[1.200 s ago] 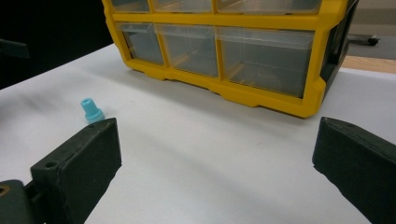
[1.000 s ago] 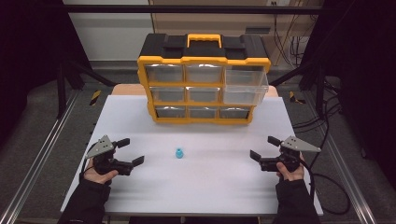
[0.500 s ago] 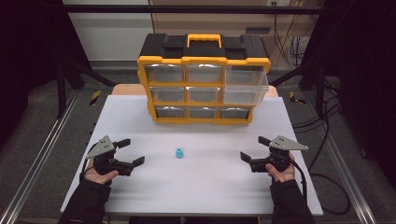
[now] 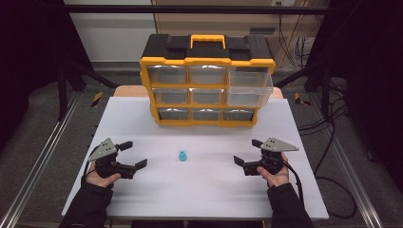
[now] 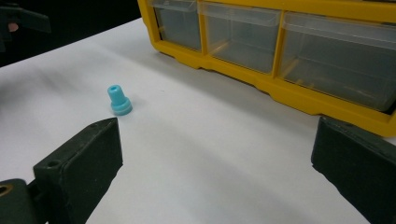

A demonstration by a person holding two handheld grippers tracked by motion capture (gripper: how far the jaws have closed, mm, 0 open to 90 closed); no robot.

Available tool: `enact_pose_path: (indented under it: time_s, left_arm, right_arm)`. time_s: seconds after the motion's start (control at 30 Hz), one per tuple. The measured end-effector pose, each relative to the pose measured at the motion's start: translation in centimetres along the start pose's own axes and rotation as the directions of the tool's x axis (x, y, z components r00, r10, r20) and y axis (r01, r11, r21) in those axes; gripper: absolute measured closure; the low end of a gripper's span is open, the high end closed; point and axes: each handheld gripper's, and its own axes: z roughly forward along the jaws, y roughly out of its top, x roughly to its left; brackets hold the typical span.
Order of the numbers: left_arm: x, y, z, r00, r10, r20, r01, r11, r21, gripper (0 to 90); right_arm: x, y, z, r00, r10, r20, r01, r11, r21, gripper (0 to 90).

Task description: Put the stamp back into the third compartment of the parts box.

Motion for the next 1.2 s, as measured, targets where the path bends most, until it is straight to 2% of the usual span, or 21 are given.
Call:
enact_pose_path:
  time_s: [0.13, 0.8, 1.03, 1.2]
  left_arm:
    - [0.0, 0.0, 0.0, 1.0000, 0.000, -0.002, 0.000, 1.0000, 0.000, 2.5]
    - [0.0, 0.0, 0.0, 1.0000, 0.001, -0.004, -0.001, 1.0000, 0.003, 2.5]
    - [0.1, 0.0, 0.0, 1.0000, -0.001, -0.003, 0.001, 1.0000, -0.001, 2.5]
    - [0.1, 0.0, -0.1, 1.0000, -0.001, -0.005, 0.001, 1.0000, 0.000, 2.5]
  right_arm:
    - [0.4, 0.2, 0.5, 1.0000, -0.002, -0.004, 0.002, 1.000, -0.002, 2.4]
    - [2.7, 0.8, 3.2, 0.9989, -0.031, -0.034, 0.033, 0.998, 0.055, 3.2]
    - [3.7, 1.0, 4.3, 0.9983, -0.044, -0.039, 0.046, 0.996, 0.072, 3.7]
    - [4.5, 1.3, 5.3, 0.9969, -0.054, -0.058, 0.059, 0.995, 0.084, 4.1]
